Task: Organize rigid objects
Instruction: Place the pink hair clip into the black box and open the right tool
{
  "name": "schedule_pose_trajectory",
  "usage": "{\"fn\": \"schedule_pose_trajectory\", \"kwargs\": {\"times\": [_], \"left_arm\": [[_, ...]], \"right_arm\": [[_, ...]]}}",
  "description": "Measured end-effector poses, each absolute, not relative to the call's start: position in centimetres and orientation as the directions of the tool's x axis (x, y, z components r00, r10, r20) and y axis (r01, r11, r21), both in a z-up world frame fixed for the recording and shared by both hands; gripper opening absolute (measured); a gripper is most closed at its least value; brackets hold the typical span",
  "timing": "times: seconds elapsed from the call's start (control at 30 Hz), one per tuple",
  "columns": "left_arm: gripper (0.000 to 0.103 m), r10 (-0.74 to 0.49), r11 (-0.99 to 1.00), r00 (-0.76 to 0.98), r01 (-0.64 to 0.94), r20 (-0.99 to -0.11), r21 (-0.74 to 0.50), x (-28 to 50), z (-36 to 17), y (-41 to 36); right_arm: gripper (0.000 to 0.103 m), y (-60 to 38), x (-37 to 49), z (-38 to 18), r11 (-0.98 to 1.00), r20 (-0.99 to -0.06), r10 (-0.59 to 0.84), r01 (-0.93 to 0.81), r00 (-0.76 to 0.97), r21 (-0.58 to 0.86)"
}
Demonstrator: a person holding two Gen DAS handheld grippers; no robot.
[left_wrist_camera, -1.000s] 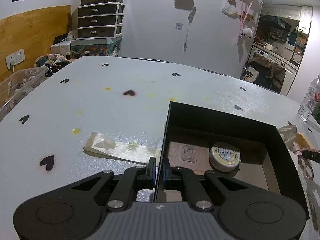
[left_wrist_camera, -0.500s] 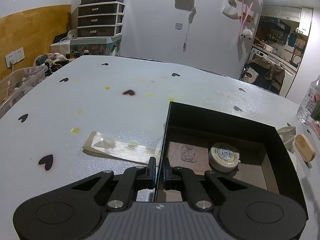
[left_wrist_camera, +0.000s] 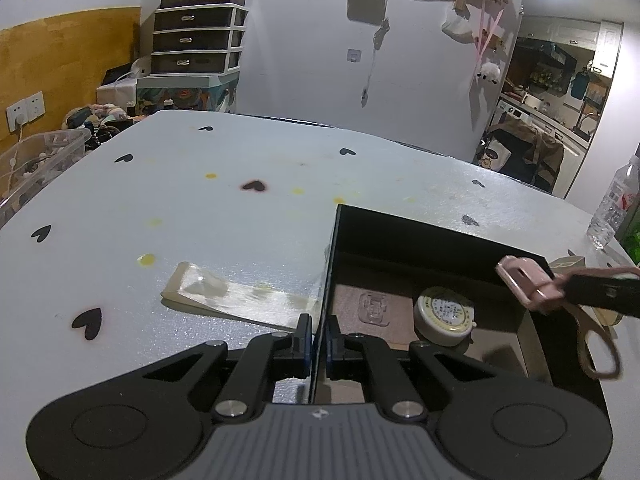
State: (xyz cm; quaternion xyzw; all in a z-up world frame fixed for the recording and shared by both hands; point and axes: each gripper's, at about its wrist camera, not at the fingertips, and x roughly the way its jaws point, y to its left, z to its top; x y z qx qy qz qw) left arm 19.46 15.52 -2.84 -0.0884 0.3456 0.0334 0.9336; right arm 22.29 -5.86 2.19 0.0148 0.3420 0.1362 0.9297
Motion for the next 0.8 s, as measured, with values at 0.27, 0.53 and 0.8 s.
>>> {"fn": "schedule_pose_trajectory", "kwargs": {"times": [0.27,0.53,0.8], "left_arm": [[0.006,-0.012,0.983,0.762,-0.11,-0.647,-0.148,19.4,-2.9,15.7],[0.006,-0.022,0.981,0.763,-0.107,-0.645,-0.161,19.3,-3.0,15.9],[0.006,-0.017,0.981,0.76,-0.113,-0.649,-0.159,19.4,-3.0,15.8]], "right_arm": [[0.009,-3.7,23.2,0.4,0.988,-0.675,0.137,-0.152,0.725,0.038],[0.05,-4.1,22.1,1.0,0.982,-0.666,0.17,-0.182,0.726,0.051],[0.067,-5.9,21.1,2.6,0.958,-0.611,0.283,-0.243,0.74,0.149]]}}
